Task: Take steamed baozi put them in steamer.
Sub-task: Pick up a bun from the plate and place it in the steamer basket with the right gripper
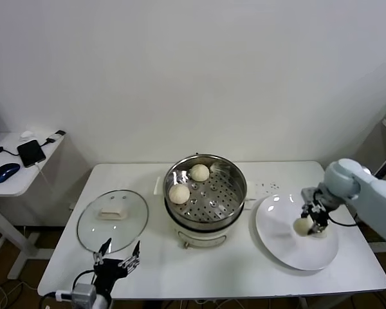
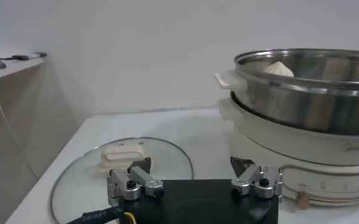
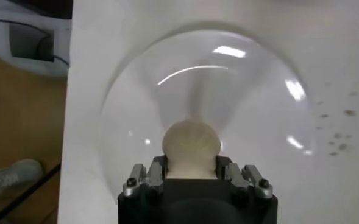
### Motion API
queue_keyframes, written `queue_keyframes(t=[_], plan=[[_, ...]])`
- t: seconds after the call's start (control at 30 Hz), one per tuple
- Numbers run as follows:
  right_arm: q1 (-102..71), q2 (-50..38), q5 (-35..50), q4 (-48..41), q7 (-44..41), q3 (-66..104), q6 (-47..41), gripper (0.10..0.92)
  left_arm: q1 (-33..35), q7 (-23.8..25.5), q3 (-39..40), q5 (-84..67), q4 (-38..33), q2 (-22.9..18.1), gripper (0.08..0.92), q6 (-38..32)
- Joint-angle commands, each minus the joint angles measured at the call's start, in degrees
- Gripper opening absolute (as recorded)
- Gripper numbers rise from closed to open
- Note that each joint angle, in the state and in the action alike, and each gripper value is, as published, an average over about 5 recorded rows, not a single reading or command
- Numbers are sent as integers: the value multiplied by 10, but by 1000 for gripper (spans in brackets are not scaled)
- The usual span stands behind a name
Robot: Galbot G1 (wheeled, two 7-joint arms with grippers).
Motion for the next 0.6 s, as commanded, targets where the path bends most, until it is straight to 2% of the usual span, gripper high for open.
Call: queue_keyframes(t=[0.03, 0.3, 0.4, 0.5, 0.6], plan=[[319, 45, 138, -19, -21, -195, -23, 533, -8, -12, -3, 4, 1, -2, 823, -5], [430, 197, 249, -91, -36, -259, -15, 534, -2, -27, -3, 14, 1, -1, 823, -19], [436, 232, 326, -115, -44, -284, 89, 538, -1, -29, -3, 15, 1, -2, 823, -20], [434, 255, 405, -131, -40, -323, 241, 542, -6, -29, -2, 14, 1, -5, 823, -19], [431, 259, 404, -103, -20, -364, 313, 543, -9, -29, -1, 14, -2, -7, 823, -19]])
